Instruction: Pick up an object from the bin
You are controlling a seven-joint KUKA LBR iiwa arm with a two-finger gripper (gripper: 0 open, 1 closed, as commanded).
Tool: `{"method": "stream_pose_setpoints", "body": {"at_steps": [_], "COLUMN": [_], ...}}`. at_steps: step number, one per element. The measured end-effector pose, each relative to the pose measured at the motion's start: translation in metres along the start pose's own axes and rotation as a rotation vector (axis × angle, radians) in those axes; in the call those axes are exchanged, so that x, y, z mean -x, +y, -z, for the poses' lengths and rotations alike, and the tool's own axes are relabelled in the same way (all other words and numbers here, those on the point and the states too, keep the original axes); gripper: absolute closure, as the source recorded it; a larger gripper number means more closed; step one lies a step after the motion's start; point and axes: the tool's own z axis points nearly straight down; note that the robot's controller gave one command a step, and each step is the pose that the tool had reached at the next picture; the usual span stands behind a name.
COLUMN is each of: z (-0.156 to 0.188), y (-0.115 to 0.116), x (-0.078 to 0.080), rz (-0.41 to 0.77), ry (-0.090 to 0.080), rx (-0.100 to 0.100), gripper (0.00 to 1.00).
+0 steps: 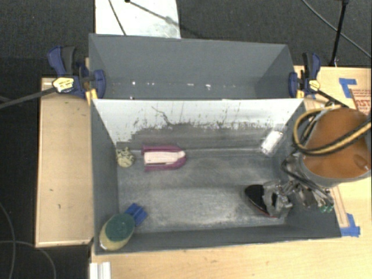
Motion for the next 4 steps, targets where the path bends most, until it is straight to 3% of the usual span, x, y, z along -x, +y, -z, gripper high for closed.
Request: {"method": "stream_pose_setpoints", "body": {"at_steps": [1, 2, 3, 4], "z": [0.0, -0.046, -0.045, 0.134], "y": [0.0, -0.023, -0.022, -0.032], "x": [0.0, 0.029, 0.028, 0.059], "rz": [0.001, -0.073, -0.069, -0.082], "ry": [0.0, -0.008, -0.007, -0.011], "rx": [0.0, -0.001, -0.001, -0.005], "gripper": [0.0, 0.0, 1.0, 1.0]}}
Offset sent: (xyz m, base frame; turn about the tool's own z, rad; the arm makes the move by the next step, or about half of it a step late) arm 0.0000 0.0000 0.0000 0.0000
